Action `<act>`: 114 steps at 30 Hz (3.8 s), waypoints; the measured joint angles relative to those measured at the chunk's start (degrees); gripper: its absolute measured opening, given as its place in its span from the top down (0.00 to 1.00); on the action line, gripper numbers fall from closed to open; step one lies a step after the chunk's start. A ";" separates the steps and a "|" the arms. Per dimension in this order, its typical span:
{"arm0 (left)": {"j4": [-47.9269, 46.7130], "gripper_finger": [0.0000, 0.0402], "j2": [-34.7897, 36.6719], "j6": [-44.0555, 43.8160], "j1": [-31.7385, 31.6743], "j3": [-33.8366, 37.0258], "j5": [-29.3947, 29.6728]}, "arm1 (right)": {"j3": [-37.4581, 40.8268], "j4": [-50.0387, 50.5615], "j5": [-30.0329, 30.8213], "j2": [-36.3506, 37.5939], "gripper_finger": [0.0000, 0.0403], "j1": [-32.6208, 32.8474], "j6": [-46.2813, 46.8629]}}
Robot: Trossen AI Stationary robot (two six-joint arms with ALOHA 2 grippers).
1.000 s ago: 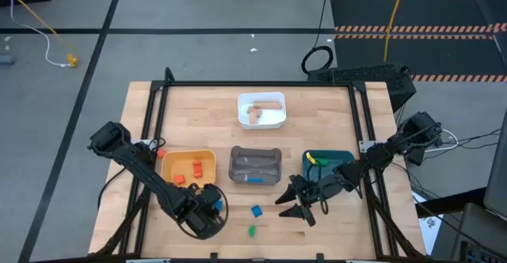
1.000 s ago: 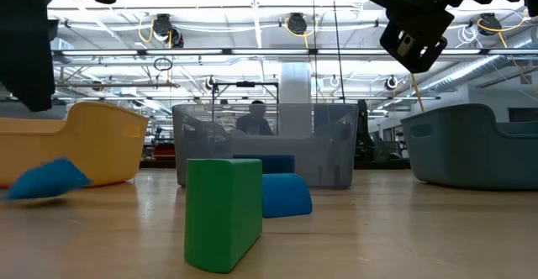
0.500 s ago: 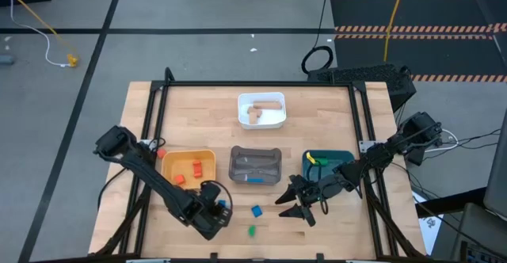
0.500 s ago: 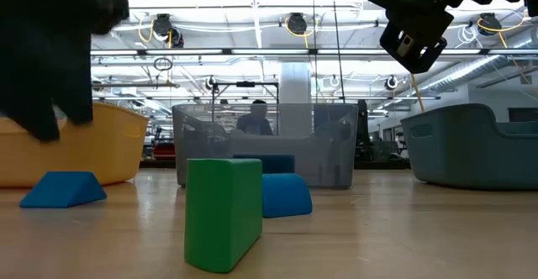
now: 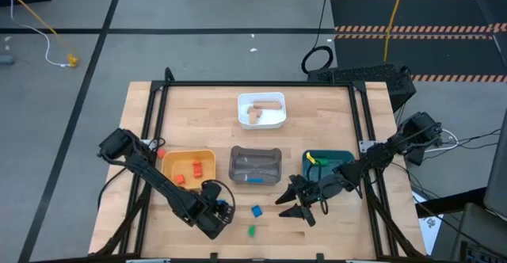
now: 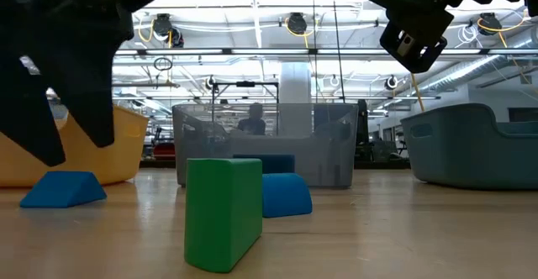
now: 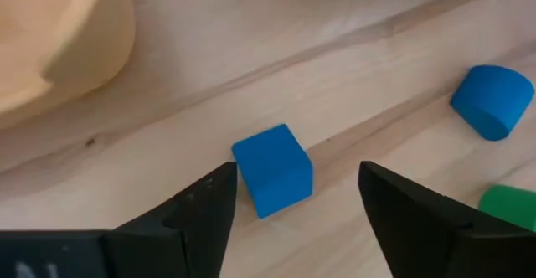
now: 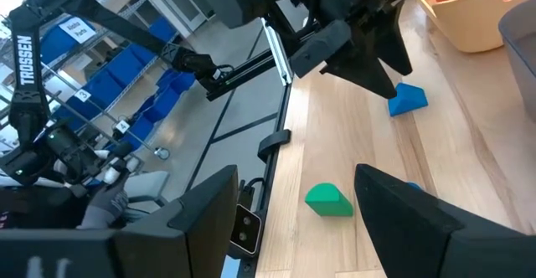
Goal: Sort & place blocks by color
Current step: Put the left blue triangular block into the black bin
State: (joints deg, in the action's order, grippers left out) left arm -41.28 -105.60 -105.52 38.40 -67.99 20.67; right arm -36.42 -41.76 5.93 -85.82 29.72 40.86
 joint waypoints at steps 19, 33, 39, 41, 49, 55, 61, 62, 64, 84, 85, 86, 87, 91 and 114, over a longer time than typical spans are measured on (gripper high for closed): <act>-0.40 0.34 -3.96 -2.01 -0.56 -0.04 0.18 | 0.00 0.00 0.00 0.00 0.43 0.00 0.00; 0.37 0.35 -7.34 3.66 -1.72 -0.24 -0.07 | 0.00 0.00 0.00 0.00 0.43 0.00 0.00; -0.50 0.51 -7.48 5.07 -1.26 -0.11 0.14 | 0.00 0.00 0.00 0.00 0.43 0.00 0.01; -1.00 0.60 -7.48 5.00 -1.10 -0.17 0.17 | 0.00 0.00 0.00 0.00 0.43 0.01 0.00; -0.17 0.66 -6.67 6.67 -0.07 -0.48 0.96 | 0.00 0.00 0.00 0.00 0.43 0.00 0.02; 0.82 0.66 -3.85 12.82 -0.18 -2.53 0.64 | 0.00 0.00 0.00 0.00 0.43 0.00 0.01; 5.99 0.66 -2.15 25.48 -1.61 -2.73 2.45 | 0.00 0.04 0.00 0.00 0.43 0.00 0.01; 7.05 0.66 -1.85 27.42 -1.96 -2.73 2.51 | 0.00 0.04 0.00 0.00 0.43 0.00 0.01; 9.21 0.66 -1.39 31.84 -2.91 -2.73 2.52 | 0.00 0.07 0.00 0.00 0.43 0.02 0.01; 34.24 0.66 -0.40 63.65 -15.31 -2.86 -8.18 | 0.00 0.00 0.00 -0.01 0.43 0.00 0.00; 33.70 0.66 0.20 64.33 -16.19 -2.86 -8.08 | 0.00 0.05 0.00 -0.01 0.43 0.01 0.01; 33.63 0.66 0.83 65.13 -17.00 -2.86 -7.69 | -0.01 0.06 0.00 0.00 0.43 0.00 0.00; 33.13 0.66 1.73 66.06 -17.84 -2.86 -7.47 | 0.00 0.01 0.03 0.00 0.43 0.00 0.00; 30.62 0.66 5.74 71.25 -20.98 -2.89 -6.93 | -0.02 -0.90 1.68 0.00 0.43 -0.27 0.24; 14.60 0.62 6.16 71.98 -28.57 0.14 -1.97 | -0.04 -10.75 1.50 0.00 0.43 -0.65 6.30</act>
State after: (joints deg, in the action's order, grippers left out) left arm -26.68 -99.44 -33.53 9.83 -67.84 18.70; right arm -36.47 -52.50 7.44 -85.82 29.06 47.16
